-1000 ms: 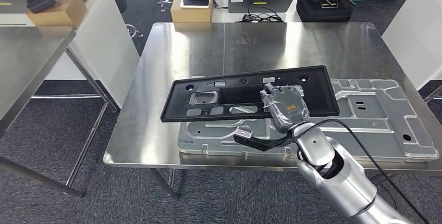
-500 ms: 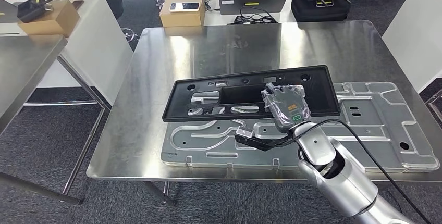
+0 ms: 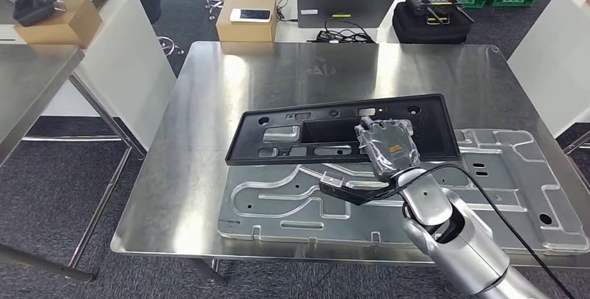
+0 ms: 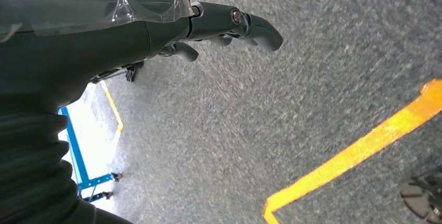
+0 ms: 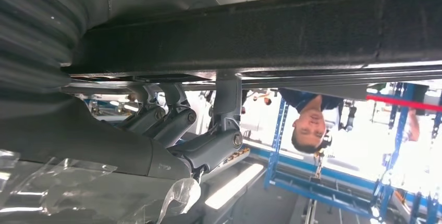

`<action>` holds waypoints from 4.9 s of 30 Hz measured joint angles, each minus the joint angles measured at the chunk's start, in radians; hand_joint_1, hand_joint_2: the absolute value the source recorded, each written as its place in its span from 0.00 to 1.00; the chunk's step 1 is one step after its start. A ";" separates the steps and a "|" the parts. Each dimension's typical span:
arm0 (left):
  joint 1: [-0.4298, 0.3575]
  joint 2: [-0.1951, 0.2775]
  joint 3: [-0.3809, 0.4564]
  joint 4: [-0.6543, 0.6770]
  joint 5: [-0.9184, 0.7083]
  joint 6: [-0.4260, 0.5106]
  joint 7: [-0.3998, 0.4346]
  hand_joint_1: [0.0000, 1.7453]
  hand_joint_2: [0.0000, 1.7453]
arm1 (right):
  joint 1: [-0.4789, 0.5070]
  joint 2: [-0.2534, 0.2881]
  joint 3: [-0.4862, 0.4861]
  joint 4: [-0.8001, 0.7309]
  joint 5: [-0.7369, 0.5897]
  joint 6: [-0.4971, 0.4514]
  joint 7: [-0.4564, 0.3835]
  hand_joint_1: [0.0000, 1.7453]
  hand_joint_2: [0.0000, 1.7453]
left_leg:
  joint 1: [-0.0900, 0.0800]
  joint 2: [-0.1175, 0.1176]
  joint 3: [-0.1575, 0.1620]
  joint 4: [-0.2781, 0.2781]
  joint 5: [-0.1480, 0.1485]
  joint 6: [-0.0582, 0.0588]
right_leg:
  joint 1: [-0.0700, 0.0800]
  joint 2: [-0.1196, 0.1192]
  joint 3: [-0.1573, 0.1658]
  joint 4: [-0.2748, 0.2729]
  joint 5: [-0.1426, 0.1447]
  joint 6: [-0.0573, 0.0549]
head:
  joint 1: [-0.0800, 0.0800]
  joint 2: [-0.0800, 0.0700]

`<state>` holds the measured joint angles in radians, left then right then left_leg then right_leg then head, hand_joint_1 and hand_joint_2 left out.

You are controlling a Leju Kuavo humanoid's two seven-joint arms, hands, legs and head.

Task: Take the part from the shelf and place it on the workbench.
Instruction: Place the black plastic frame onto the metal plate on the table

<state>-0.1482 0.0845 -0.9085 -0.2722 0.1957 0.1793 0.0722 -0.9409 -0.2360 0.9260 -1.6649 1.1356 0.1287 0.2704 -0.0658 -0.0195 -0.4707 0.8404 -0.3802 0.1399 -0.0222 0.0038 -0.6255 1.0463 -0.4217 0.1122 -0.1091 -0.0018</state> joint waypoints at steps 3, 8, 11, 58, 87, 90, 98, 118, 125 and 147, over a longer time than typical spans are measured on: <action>-0.005 0.000 0.000 0.000 -0.005 0.006 -0.005 0.00 1.00 | 0.000 -0.004 -0.002 0.000 0.002 0.000 0.002 1.00 1.00 | -0.010 0.000 0.004 0.016 -0.024 -0.007 | -0.003 -0.002 0.058 -0.147 0.061 -0.019 | 0.000 0.000; -0.011 -0.001 0.000 0.000 -0.015 0.015 -0.012 0.00 1.00 | 0.001 -0.007 -0.006 -0.002 0.003 0.000 0.002 1.00 1.00 | 0.002 0.002 -0.039 0.118 -0.092 -0.036 | -0.012 0.001 0.063 -0.149 0.050 -0.060 | -0.001 0.000; -0.015 -0.002 -0.001 0.000 -0.013 0.017 -0.013 0.00 1.00 | 0.003 -0.007 -0.008 -0.002 0.004 0.000 0.002 1.00 1.00 | 0.036 0.006 -0.160 0.353 -0.187 -0.071 | -0.012 0.000 0.064 -0.149 0.047 -0.066 | -0.001 0.000; -0.019 -0.006 0.000 0.001 -0.010 0.017 0.000 0.00 1.00 | 0.029 -0.029 -0.049 -0.028 0.002 0.020 0.019 0.00 0.00 | 0.017 0.016 -0.034 0.003 0.025 -0.010 | 0.004 0.000 -0.059 0.161 -0.119 -0.036 | 0.000 0.000; -0.012 -0.012 0.002 0.001 0.003 -0.002 -0.012 0.00 0.00 | 0.050 -0.072 -0.117 -0.052 -0.026 -0.020 0.033 0.00 0.00 | 0.023 0.026 -0.025 0.016 0.005 -0.027 | -0.001 0.005 -0.035 0.122 -0.115 -0.040 | 0.000 0.000; -0.011 -0.019 0.002 0.001 0.002 -0.004 -0.016 0.00 0.00 | 0.061 -0.073 -0.117 -0.052 -0.024 -0.018 0.030 0.00 0.00 | 0.029 0.024 -0.027 0.022 0.004 -0.030 | -0.005 0.003 -0.050 0.160 -0.104 -0.027 | 0.000 0.000; -0.012 -0.016 0.002 0.001 0.004 -0.004 -0.023 0.00 0.00 | 0.056 -0.071 -0.115 -0.053 -0.022 -0.013 0.023 0.00 0.00 | 0.033 0.020 -0.063 0.092 -0.027 -0.065 | -0.029 0.008 0.073 -0.109 0.016 -0.030 | 0.000 0.000; -0.025 -0.009 0.003 -0.001 0.004 -0.016 -0.027 0.00 0.00 | 0.030 -0.070 -0.114 -0.051 -0.023 -0.009 0.019 0.00 0.00 | 0.007 0.022 -0.009 0.006 0.000 -0.004 | 0.000 0.001 -0.061 0.083 -0.093 -0.044 | -0.002 0.000; -0.024 -0.015 0.003 -0.001 0.004 -0.019 -0.026 0.00 0.00 | 0.031 -0.072 -0.114 -0.051 -0.024 -0.007 0.019 0.00 0.00 | 0.008 0.022 -0.058 0.024 0.028 -0.014 | -0.006 -0.002 0.022 0.058 -0.081 -0.023 | -0.002 0.000; -0.046 -0.007 0.024 -0.002 0.037 -0.021 0.005 0.00 0.00 | 0.010 -0.133 -0.141 -0.050 -0.061 -0.006 0.045 0.00 0.00 | 0.012 0.023 0.018 -0.024 0.007 -0.017 | -0.025 -0.007 0.051 -0.162 0.069 -0.029 | -0.003 0.000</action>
<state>-0.1942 0.0771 -0.8847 -0.2747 0.2325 0.1586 0.0774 -0.9310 -0.3687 0.7847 -1.7145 1.0743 0.1223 0.3151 -0.0541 0.0032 -0.4525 0.8163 -0.3728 0.1233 -0.0471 -0.0028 -0.5747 0.8841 -0.3524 0.0832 -0.1117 -0.0016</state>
